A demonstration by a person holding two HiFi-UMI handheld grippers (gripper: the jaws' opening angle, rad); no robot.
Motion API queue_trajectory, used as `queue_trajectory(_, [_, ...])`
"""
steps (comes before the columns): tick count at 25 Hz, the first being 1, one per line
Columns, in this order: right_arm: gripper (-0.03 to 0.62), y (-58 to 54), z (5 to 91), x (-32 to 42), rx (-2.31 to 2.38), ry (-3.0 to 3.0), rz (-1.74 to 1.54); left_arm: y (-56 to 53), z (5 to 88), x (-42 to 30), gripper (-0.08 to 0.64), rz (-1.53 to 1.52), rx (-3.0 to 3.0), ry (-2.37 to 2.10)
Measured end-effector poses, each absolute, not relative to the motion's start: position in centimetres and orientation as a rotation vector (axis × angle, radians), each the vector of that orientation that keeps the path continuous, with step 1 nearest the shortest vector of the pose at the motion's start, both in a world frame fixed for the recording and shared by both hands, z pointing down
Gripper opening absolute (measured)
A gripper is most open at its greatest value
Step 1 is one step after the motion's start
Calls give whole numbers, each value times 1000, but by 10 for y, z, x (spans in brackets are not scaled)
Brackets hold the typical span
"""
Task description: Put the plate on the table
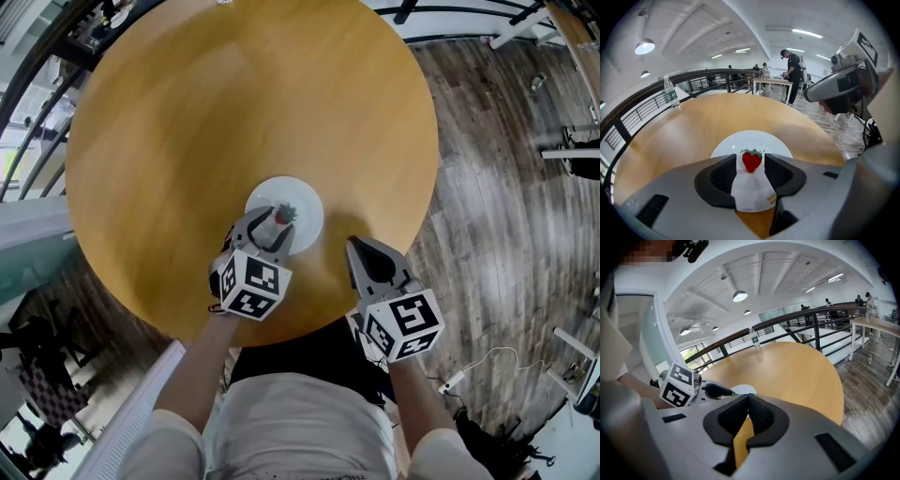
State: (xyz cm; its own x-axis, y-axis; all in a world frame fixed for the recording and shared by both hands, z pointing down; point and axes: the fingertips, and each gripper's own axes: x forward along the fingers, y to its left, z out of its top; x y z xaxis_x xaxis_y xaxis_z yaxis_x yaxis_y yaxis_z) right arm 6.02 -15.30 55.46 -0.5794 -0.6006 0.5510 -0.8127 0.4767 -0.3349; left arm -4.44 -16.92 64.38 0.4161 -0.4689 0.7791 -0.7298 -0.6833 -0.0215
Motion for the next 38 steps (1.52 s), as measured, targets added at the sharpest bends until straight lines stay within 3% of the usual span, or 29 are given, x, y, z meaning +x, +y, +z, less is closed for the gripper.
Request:
queue_trajectory(9, [20, -148, 526, 64, 1196, -2390, 752, -160, 588, -76, 195, 893, 2281, -1163])
queue_trajectory(15, [20, -136, 497, 65, 1179, -2407, 695, -139, 543, -95, 68, 789, 2270, -1255])
queue_trajectory(20, [20, -127, 464, 60, 1167, -2448, 649, -119, 494, -91, 28, 673, 2319, -1261])
queue_trajectory(28, [20, -115, 414, 49, 1154, -2532, 593, -87, 424, -74, 23, 480, 2396, -1252])
queue_trajectory(38, [20, -105, 396, 44, 1119, -2541, 553, -77, 407, -83, 23, 423, 2370, -1273])
